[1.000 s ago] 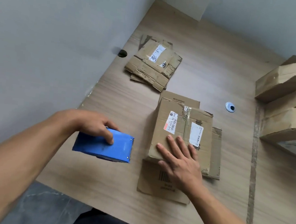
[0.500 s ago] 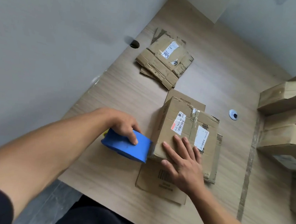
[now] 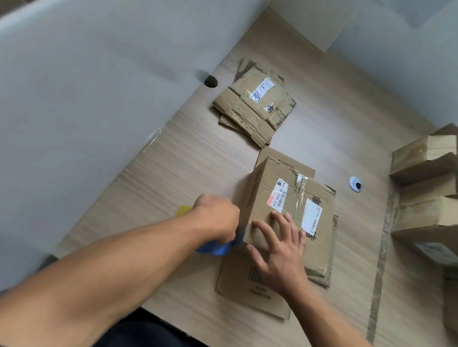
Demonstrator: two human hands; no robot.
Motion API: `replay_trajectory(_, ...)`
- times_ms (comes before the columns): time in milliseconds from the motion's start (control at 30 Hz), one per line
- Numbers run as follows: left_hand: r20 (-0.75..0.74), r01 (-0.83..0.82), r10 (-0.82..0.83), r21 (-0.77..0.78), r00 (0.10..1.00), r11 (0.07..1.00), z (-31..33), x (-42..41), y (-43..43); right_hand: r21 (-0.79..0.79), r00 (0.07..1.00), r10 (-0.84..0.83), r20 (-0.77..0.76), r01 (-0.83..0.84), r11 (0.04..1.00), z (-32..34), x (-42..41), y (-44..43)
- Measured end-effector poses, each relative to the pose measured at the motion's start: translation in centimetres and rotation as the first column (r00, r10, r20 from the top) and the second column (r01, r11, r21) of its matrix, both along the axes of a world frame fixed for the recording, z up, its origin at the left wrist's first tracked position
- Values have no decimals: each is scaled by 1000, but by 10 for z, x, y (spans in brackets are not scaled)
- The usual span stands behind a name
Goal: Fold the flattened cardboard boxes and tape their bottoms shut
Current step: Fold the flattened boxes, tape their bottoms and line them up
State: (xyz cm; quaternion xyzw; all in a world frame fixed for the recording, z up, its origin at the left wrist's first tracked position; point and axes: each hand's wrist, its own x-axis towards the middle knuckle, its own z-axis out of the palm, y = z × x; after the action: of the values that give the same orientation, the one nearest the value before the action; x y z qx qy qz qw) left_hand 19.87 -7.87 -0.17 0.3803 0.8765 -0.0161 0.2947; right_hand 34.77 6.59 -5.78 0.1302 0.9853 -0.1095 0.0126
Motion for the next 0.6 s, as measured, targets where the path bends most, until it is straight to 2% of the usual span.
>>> replay_trajectory(100, -3, -121, 122, 86, 993, 989, -19, -1, -29, -15, 1000, -10, 12, 11, 1000, -2, 1, 2)
replay_trajectory(167, -62, -156, 165, 135, 984, 979, -35, -5, -48, -12, 1000, -24, 18, 24, 1000, -2, 1, 0)
replay_trajectory(267, -162, -155, 178, 143, 971, 977, -64, -8, -68, 13, 999, -35, 37, 34, 999, -4, 1, -2)
replay_trajectory(433, -369, -85, 268, 443, 890, 892, -107, 5, -83, 34, 988, -44, 149, 40, 999, -2, 1, -2)
replay_trajectory(533, -373, -87, 309, 506, 875, 858, -112, 18, -84, 27, 987, -52, 152, 48, 998, 0, -1, -3)
replay_trajectory(600, -361, -72, 356, 607, 862, 791, -107, 21, -83, 30, 990, -64, 129, 61, 998, 0, 0, -5)
